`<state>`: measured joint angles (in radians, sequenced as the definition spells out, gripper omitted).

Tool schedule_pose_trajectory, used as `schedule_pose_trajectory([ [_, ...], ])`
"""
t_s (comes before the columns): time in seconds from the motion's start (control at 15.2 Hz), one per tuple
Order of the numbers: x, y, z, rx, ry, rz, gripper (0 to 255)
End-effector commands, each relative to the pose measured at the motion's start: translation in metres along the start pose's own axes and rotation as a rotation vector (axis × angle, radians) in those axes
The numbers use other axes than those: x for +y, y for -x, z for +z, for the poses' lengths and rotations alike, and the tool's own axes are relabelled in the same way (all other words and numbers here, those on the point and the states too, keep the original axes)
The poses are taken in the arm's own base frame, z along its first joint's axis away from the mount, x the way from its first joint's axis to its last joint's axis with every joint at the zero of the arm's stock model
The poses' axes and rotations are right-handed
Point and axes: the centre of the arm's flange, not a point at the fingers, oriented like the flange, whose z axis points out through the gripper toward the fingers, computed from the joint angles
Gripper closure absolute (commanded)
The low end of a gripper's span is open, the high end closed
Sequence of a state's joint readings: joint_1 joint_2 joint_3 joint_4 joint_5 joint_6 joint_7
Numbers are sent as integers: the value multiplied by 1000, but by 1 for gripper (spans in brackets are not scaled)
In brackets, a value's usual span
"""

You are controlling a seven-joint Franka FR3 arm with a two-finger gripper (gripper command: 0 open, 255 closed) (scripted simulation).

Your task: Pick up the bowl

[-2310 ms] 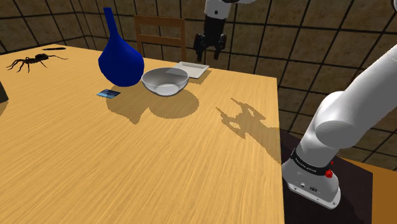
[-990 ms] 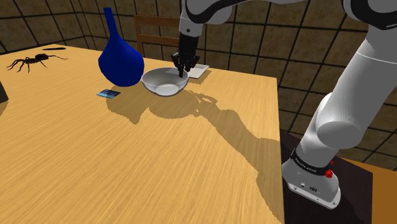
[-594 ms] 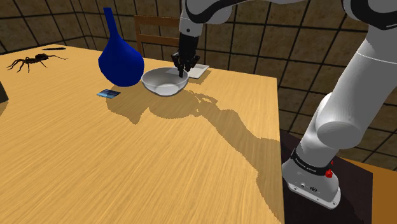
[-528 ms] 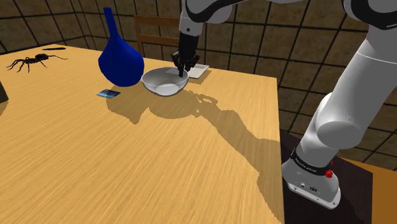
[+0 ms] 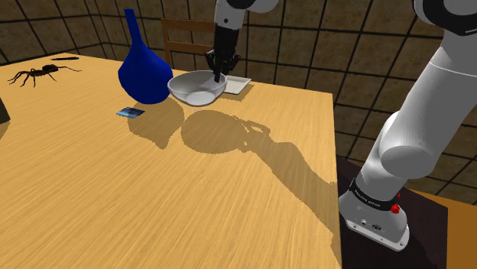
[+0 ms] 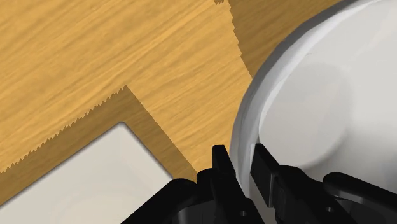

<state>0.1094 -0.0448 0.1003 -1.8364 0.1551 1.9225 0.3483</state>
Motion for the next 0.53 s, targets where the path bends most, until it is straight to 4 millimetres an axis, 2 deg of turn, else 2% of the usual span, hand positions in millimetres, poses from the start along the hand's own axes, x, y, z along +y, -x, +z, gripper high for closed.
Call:
schedule_pose_trajectory([
  [0.0, -2, 0, -11, 0, 0, 0, 255],
  [0.33, -6, -2, -37, 0, 0, 0, 255],
  [0.46, -7, -2, -37, 0, 0, 0, 255],
])
